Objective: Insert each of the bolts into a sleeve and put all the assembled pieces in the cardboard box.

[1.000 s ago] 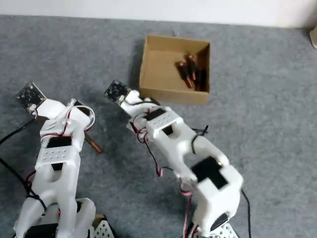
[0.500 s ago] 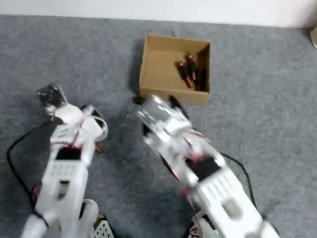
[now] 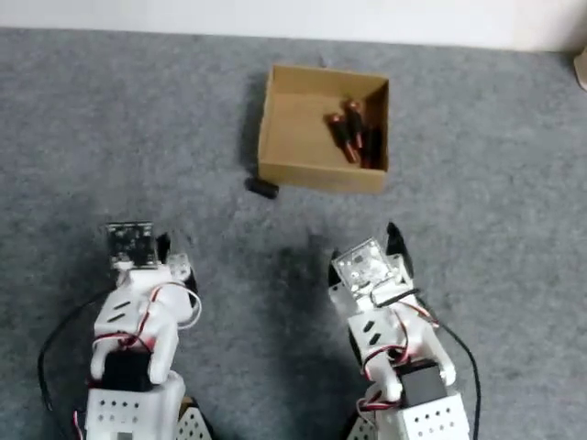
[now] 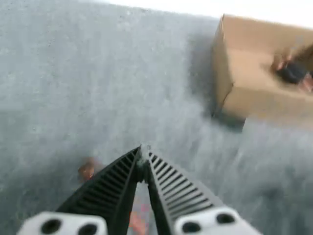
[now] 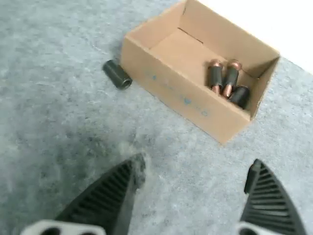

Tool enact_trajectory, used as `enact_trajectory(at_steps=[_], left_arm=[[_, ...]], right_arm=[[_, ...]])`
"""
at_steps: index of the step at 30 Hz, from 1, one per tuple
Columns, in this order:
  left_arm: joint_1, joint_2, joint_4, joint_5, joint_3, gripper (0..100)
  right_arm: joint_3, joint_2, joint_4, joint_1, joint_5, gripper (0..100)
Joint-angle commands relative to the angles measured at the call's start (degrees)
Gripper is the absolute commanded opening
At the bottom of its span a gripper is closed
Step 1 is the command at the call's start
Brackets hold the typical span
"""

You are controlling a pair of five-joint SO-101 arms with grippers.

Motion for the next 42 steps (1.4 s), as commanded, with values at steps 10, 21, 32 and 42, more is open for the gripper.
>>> enact_trajectory(at_steps=[10, 21, 32, 42], left_arm=[[1.5, -2.0, 12.6, -5.3, 2.6, 1], [1.6, -2.0, 14.7, -5.2, 2.6, 1], [1.5, -2.0, 14.7, -5.3, 2.6, 1], [1.5, -1.9, 14.4, -5.4, 2.6, 1]], right_arm=[[7.6, -2.9, 25.9, 5.9, -0.2, 30.4], [7.4, -2.9, 27.2, 5.9, -0.2, 30.4], [7.4, -2.9, 27.2, 5.9, -0.2, 30.4], [7.7, -3.0, 27.2, 6.1, -0.2, 30.4]])
